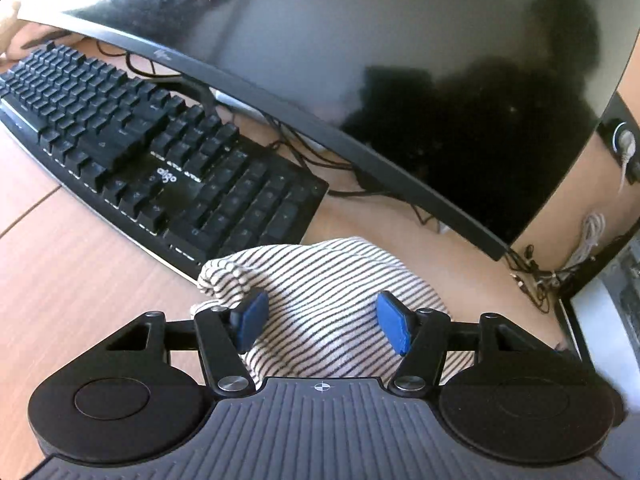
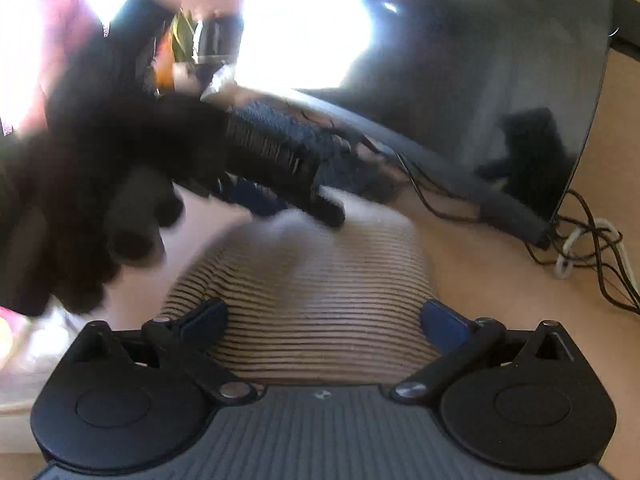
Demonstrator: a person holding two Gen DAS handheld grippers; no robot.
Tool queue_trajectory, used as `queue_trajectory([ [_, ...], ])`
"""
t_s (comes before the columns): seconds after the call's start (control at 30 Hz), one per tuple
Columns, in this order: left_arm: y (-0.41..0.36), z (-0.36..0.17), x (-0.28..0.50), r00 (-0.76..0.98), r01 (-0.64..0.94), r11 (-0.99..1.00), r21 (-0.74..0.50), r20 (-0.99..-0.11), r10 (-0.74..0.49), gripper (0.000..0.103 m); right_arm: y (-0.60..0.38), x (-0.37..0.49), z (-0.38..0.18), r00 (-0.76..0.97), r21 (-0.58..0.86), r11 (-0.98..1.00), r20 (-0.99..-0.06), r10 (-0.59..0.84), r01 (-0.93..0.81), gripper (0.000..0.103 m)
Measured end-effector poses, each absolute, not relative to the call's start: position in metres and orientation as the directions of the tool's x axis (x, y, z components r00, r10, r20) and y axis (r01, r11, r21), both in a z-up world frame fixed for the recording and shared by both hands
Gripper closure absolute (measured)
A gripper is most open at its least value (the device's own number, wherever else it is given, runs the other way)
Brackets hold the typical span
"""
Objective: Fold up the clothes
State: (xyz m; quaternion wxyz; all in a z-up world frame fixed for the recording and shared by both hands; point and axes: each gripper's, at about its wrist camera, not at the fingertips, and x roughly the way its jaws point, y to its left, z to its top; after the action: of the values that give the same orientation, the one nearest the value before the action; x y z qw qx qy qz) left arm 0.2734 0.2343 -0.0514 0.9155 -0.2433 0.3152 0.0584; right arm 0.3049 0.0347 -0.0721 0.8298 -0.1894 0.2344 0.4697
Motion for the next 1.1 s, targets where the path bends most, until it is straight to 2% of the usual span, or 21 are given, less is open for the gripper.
queue_trajectory([
  [0.13, 0.234, -0.051, 0.271, 0.807, -0.301, 0.86, -0.412, -0.59, 0.0, 0.037, 0.033, 0.31, -0.065, 0.437, -0.084, 0.481, -0.574, 0.692, -0.873, 0.0],
  [0.23, 0.226, -0.042, 0.254, 0.818, -0.354, 0.842, -0.406, -0.572, 0.068, 0.036, 0.01, 0.317, -0.05, 0.388, 0.003, 0.481, -0.588, 0.71, -0.877, 0.0],
  [0.27, 0.221, -0.037, 0.244, 0.819, -0.377, 0.837, -0.396, -0.565, 0.102, 0.032, -0.004, 0.317, -0.047, 0.381, 0.029, 0.486, -0.581, 0.719, -0.873, 0.0],
  [0.3, 0.213, -0.032, 0.232, 0.818, -0.401, 0.835, -0.377, -0.558, 0.141, 0.023, -0.019, 0.318, -0.043, 0.378, 0.053, 0.491, -0.57, 0.73, -0.87, 0.0],
  [0.47, 0.141, -0.036, 0.168, 0.769, -0.5, 0.832, -0.241, -0.566, 0.298, 0.017, -0.081, 0.316, -0.042, 0.434, 0.062, 0.546, -0.534, 0.725, -0.836, 0.0],
  [0.53, 0.109, -0.044, 0.15, 0.747, -0.532, 0.817, -0.221, -0.577, 0.33, 0.007, -0.104, 0.313, -0.05, 0.446, 0.081, 0.571, -0.541, 0.713, -0.817, 0.0],
  [0.63, 0.068, -0.052, 0.137, 0.723, -0.565, 0.799, -0.207, -0.591, 0.359, 0.0, -0.135, 0.313, -0.066, 0.473, 0.083, 0.61, -0.553, 0.686, -0.788, 0.0],
  [0.77, 0.025, -0.057, 0.138, 0.681, -0.592, 0.797, -0.122, -0.605, 0.413, 0.0, -0.155, 0.297, -0.089, 0.581, -0.046, 0.655, -0.513, 0.632, -0.754, 0.0],
  [0.9, -0.003, -0.057, 0.132, 0.647, -0.613, 0.788, -0.046, -0.601, 0.469, 0.0, -0.168, 0.299, -0.095, 0.553, -0.004, 0.651, -0.531, 0.641, -0.759, 0.0],
  [1.1, -0.022, -0.058, 0.126, 0.6, -0.667, 0.745, -0.016, -0.606, 0.523, 0.0, -0.174, 0.299, -0.093, 0.546, 0.013, 0.641, -0.51, 0.664, -0.768, 0.0],
])
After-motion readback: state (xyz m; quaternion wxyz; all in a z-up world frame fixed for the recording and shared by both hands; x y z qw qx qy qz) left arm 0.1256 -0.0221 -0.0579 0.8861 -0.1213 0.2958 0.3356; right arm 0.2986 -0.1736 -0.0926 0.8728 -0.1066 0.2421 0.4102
